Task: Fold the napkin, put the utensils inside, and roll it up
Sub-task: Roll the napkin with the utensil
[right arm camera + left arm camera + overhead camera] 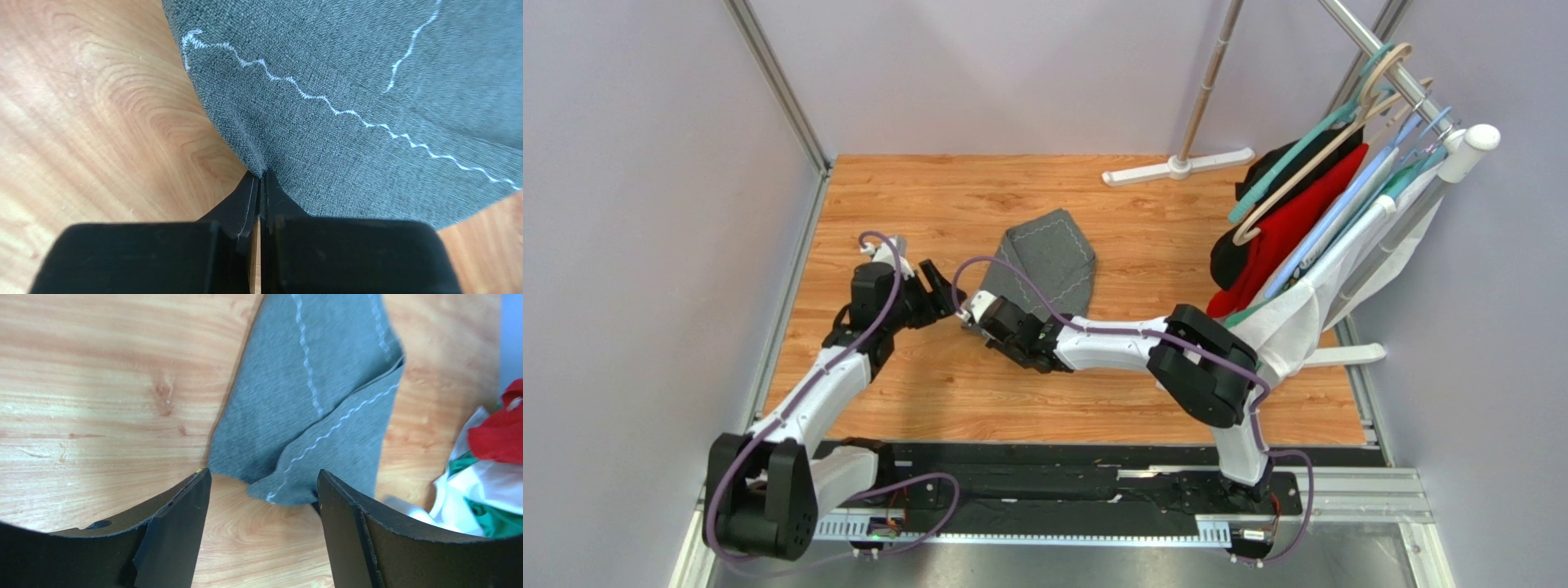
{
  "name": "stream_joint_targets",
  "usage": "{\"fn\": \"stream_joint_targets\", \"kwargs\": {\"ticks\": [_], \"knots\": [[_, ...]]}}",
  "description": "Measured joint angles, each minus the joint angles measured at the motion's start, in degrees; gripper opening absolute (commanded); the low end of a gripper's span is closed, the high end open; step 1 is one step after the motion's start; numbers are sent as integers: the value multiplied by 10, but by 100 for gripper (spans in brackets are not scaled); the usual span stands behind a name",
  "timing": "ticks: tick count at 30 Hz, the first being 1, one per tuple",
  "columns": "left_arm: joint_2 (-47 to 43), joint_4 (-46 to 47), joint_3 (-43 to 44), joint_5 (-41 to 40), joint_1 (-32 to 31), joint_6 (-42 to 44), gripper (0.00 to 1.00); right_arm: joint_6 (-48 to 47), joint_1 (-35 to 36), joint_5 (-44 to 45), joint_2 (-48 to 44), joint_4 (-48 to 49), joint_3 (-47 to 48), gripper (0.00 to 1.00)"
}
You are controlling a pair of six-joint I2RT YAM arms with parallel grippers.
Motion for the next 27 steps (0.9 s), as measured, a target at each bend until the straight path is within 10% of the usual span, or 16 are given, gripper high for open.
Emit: {"fn": "stream_joint_targets", "kwargs": {"ticks": [27], "knots": [[-75, -16, -32, 8, -2, -13, 75, 93, -143, -358, -7, -148, 71, 0]]}}
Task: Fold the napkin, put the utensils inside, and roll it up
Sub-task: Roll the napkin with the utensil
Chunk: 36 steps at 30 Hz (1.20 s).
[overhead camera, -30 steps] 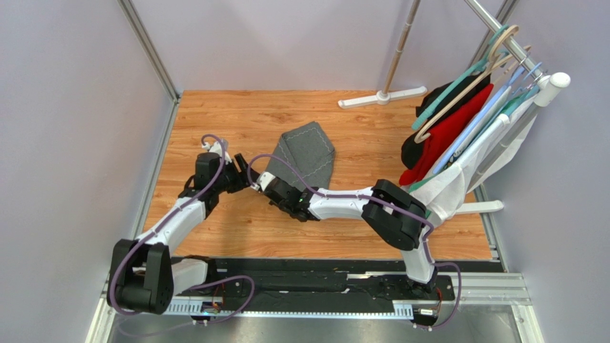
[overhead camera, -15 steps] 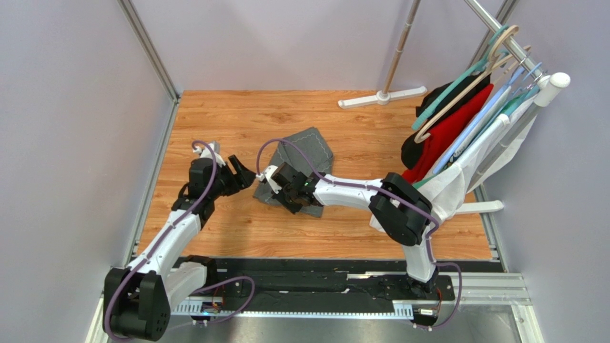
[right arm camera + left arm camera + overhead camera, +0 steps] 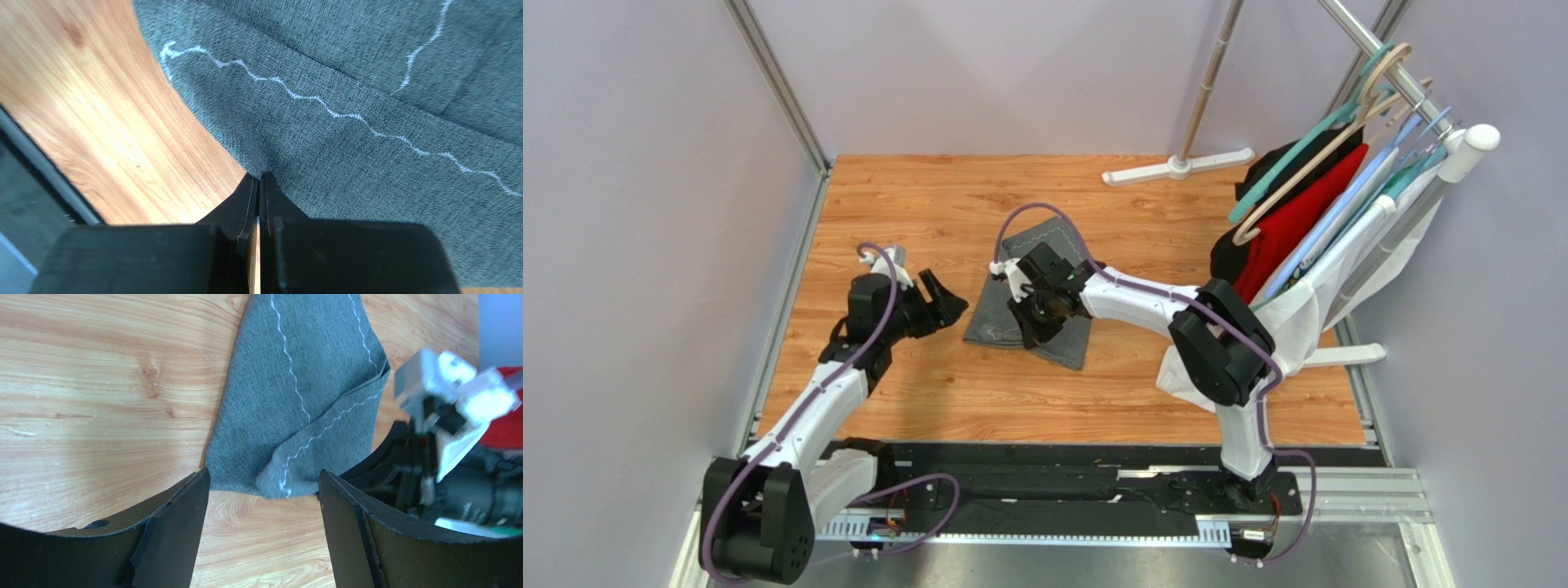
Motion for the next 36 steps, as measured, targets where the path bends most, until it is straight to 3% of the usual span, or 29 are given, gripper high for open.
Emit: {"fn": "stream_joint_targets", "kwargs": {"ticks": [12, 22, 32, 36], "knots": [[3, 56, -46, 21, -57, 75, 77, 9, -45, -93, 55, -42, 64, 0], [98, 56, -24, 25, -85, 85, 83, 16, -70, -157, 84, -64, 91, 0], [100, 55, -16, -17, -134, 101, 85, 20, -84, -196, 106, -80, 113, 0], [70, 80, -37, -37, -140, 160, 86, 21, -87, -209, 112, -82, 118, 0]]}}
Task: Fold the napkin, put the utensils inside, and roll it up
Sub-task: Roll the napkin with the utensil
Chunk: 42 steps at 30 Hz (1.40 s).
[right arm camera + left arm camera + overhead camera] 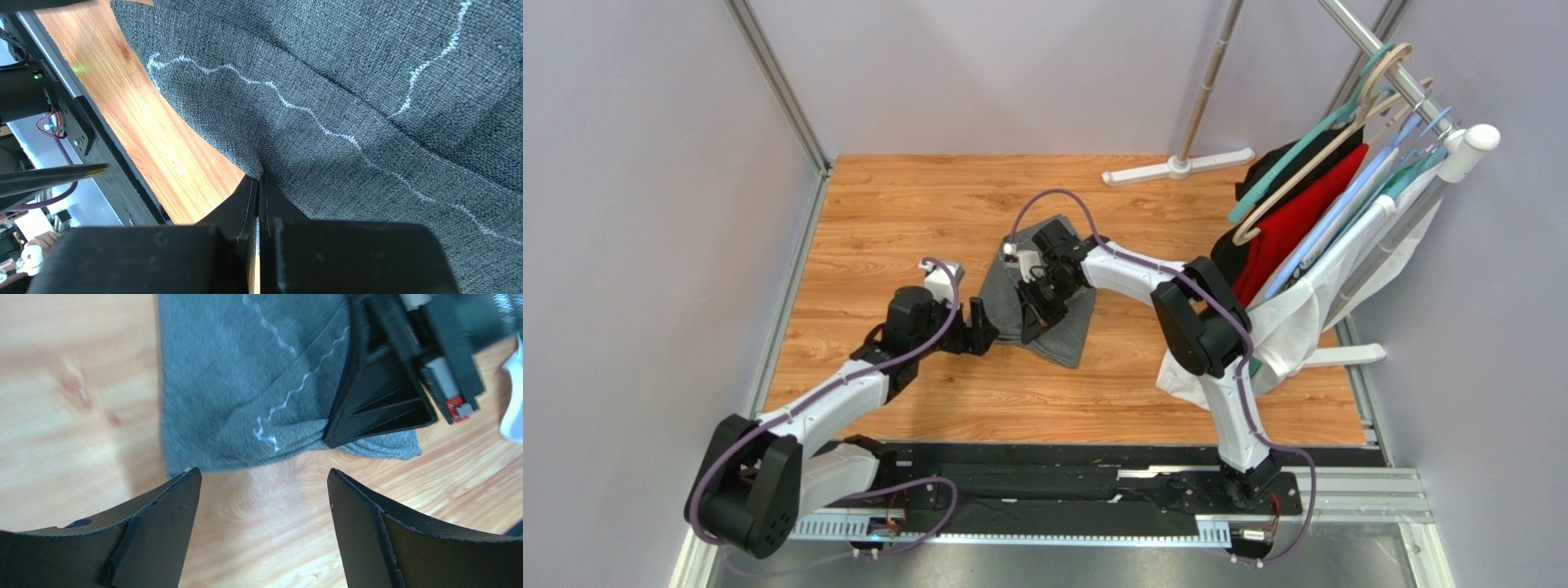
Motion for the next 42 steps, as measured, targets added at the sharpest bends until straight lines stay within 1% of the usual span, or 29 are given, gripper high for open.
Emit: {"fn": "stream_joint_targets", "kwargs": {"ticks": [4, 8, 13, 17, 23, 28, 33, 37, 42], "knots": [[-16, 46, -2, 22, 0, 73, 84, 0, -2, -6, 2, 0, 1, 0], [16, 68, 21, 87, -3, 131, 82, -4, -5, -14, 3, -2, 1, 0], [70, 79, 40, 167, -15, 166, 82, -22, -10, -26, 5, -16, 2, 0], [60, 82, 40, 195, -44, 177, 82, -46, -14, -36, 1, -30, -8, 0], [23, 96, 31, 198, -95, 191, 81, -77, -17, -42, -33, -59, -71, 0], [52, 101, 31, 190, -127, 214, 81, -95, -21, -42, -62, -82, -108, 0], [99, 97, 32, 164, -162, 242, 80, -113, -28, -47, -65, -97, -111, 0], [112, 97, 35, 136, -198, 264, 80, -123, -34, -51, -65, -109, -107, 0], [122, 97, 35, 98, -229, 285, 76, -131, -37, -55, -65, -117, -99, 0]]}}
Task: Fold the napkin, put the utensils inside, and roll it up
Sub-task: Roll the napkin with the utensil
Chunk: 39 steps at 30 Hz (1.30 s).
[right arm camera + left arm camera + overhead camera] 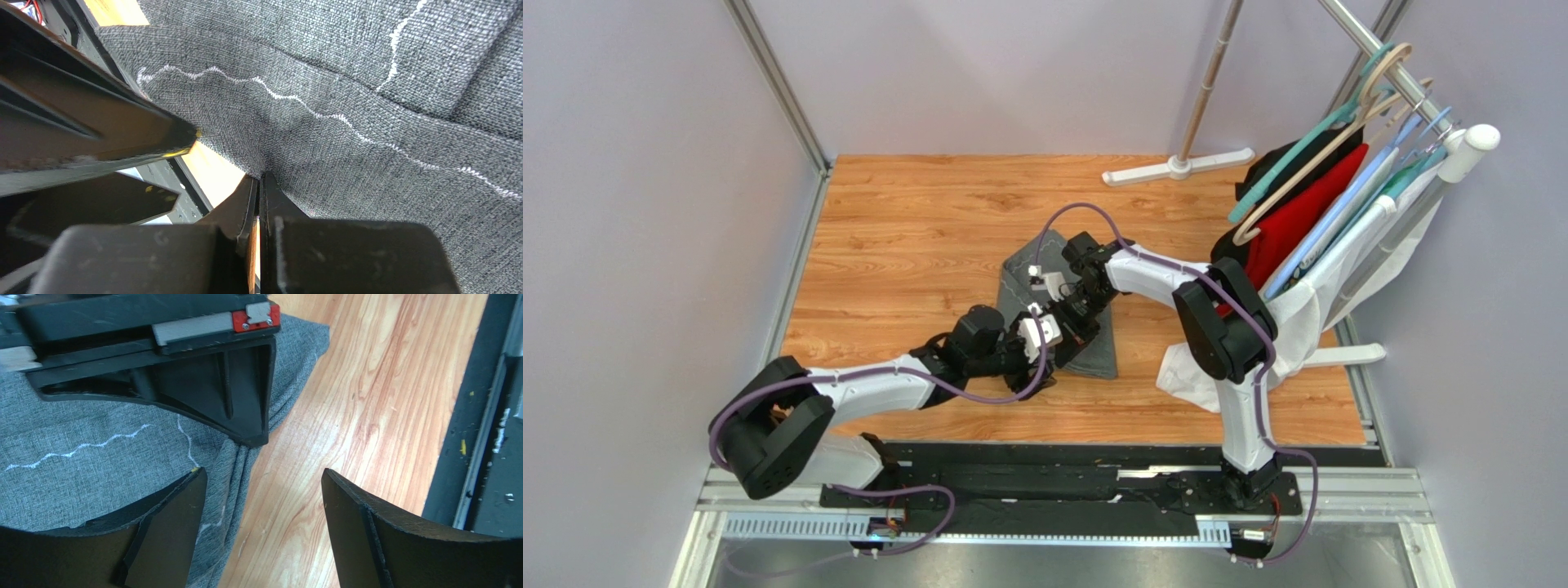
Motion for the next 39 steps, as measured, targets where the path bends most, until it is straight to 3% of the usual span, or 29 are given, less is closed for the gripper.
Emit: {"fn": "stream_joint_targets", "kwargs": {"ticks": [14, 19, 24, 30, 31, 35, 39], "knots": [[50, -14, 27, -124, -50, 37, 72, -11, -2, -9, 0, -3, 0, 0], [59, -19, 33, -166, -66, 48, 58, -12, -2, -11, 0, -3, 0, 0], [82, -25, 46, -196, -85, 56, 53, -13, -2, -12, 0, -3, 0, 0], [104, -40, 63, -224, -89, 57, 33, -13, -2, -14, 0, -3, 0, 0], [107, -42, 66, -226, -89, 57, 23, -13, -2, -14, 0, -3, 0, 0], [118, -51, 76, -229, -93, 55, 2, -13, -2, -14, 0, 0, 0, 0], [129, -59, 87, -231, -95, 54, 0, -13, -5, -14, 0, 0, 0, 1]]}}
